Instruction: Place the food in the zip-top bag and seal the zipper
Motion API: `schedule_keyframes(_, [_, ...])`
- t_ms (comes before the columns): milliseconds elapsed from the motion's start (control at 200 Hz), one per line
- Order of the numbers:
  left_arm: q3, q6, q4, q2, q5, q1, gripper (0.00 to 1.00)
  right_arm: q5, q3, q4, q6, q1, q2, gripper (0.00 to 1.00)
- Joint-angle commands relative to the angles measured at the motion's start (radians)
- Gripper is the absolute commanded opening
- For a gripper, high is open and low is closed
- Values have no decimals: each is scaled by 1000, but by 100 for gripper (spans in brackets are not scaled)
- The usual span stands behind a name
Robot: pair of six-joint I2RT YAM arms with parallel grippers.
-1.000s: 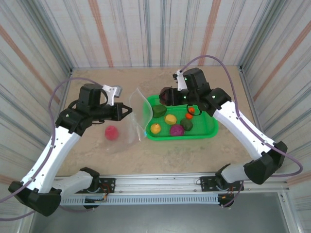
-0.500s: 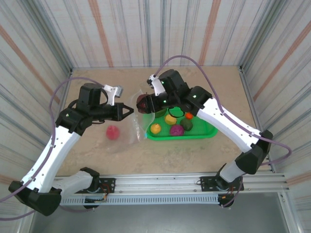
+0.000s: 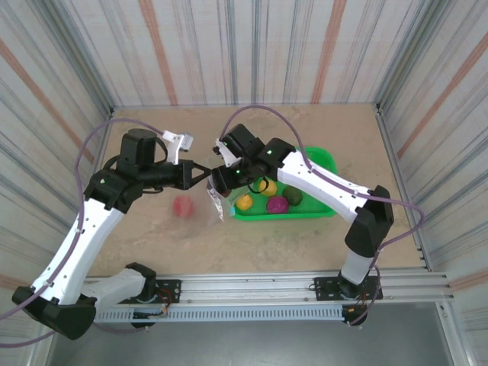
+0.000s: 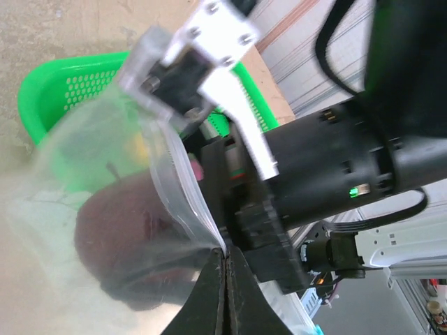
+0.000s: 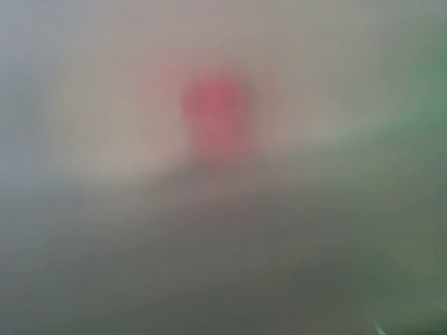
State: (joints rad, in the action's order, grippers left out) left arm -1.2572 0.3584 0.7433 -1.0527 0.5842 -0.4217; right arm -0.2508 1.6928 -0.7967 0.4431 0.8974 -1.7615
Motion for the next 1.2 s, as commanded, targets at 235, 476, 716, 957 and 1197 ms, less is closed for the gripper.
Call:
schedule_keyframes(235, [-38, -37, -25, 12, 45, -14, 0, -22, -4, 56, 168, 9, -56, 42])
schedule_keyframes(476, [-13, -42, -22, 23, 21, -13, 0, -22, -38, 115, 187, 9, -22, 81])
schedule_keyframes(716, [-14, -46, -16, 21, 19, -14, 0, -11, -66, 129, 172, 9, 15, 91])
schedule_keyframes(957, [-29, -53, -4, 20, 5, -14, 0, -13, -86, 143, 174, -8, 56, 61])
schedule_keyframes(1197, [-99, -114, 62, 8, -50, -14, 0, -52, -117, 229, 193, -21, 139, 25])
